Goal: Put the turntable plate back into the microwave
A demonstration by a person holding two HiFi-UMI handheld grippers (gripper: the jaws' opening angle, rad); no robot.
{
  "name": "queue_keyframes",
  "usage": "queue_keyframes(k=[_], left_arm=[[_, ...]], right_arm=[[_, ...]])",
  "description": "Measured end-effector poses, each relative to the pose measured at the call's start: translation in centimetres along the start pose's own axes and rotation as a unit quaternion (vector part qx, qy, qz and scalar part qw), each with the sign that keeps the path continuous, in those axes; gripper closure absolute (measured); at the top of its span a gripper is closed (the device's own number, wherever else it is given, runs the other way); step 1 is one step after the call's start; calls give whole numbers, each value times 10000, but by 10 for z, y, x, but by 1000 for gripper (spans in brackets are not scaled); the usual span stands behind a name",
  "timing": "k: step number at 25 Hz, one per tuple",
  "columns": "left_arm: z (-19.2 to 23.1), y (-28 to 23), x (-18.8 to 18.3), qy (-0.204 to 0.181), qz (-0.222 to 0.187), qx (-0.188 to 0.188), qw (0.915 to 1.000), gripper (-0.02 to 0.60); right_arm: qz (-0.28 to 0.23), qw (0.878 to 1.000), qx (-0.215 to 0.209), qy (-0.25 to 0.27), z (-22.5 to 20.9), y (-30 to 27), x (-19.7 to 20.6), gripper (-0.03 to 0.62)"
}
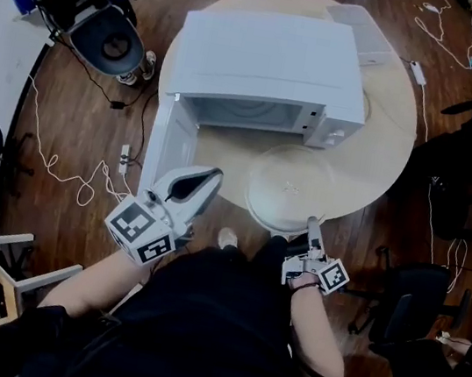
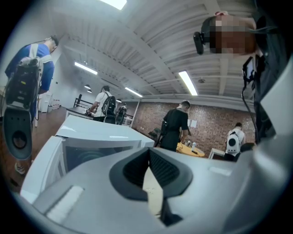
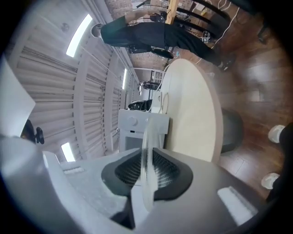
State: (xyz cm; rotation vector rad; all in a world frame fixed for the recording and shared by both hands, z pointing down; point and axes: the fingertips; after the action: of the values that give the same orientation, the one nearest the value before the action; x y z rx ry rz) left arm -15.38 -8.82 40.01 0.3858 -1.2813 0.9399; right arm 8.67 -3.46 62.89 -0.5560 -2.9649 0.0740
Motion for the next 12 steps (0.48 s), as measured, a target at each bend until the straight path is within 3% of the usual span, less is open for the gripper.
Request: queue_keyframes(k=[7,12], left_arm=[[-13,14,-17,125,-284,131,9994,578],[-29,13,-21,-136,-341,418,9985,578]], right_arm=[[220,9962,-767,-347,36,-70,21,537],[497,9929,-968,-472,47,-128,46,534]])
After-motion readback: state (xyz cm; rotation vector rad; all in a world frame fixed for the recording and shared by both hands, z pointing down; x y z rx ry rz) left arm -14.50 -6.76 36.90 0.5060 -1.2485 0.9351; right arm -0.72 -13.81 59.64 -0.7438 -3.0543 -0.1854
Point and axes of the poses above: the fingertips, and each gripper's own axes: y backward along the fingers, z to its left, x out of its underside, and after that the axes turned 4 degrees about z, right-handed
